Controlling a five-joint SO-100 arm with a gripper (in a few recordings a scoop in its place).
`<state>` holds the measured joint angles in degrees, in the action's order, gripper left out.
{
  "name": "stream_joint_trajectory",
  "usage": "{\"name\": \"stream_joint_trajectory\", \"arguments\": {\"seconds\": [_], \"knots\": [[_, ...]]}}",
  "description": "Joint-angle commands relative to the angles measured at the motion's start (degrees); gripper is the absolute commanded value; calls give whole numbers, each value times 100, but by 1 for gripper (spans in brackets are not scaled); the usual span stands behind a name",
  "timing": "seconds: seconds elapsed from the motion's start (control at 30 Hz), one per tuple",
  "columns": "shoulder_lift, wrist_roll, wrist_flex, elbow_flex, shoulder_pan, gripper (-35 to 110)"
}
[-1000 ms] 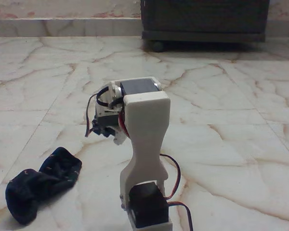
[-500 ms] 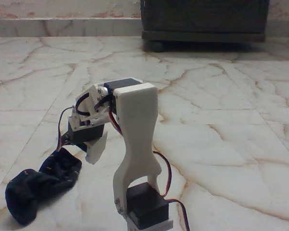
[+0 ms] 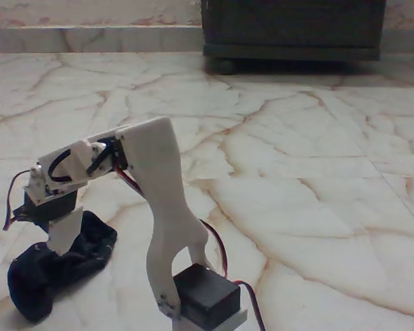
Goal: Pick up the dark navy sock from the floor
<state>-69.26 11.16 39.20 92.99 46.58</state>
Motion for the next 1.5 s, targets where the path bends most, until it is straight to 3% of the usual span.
{"name": "stream_joint_trajectory", "arguments": {"seconds": [0.0,0.43,0.67,1.2,1.47], "knots": [[149,-123,44,-396,132,12],[2347,-176,158,-1960,220,12],[3173,220,-369,-1951,149,11],[3217,729,-677,-1890,53,0],[1916,2092,-861,-782,-633,0]]}}
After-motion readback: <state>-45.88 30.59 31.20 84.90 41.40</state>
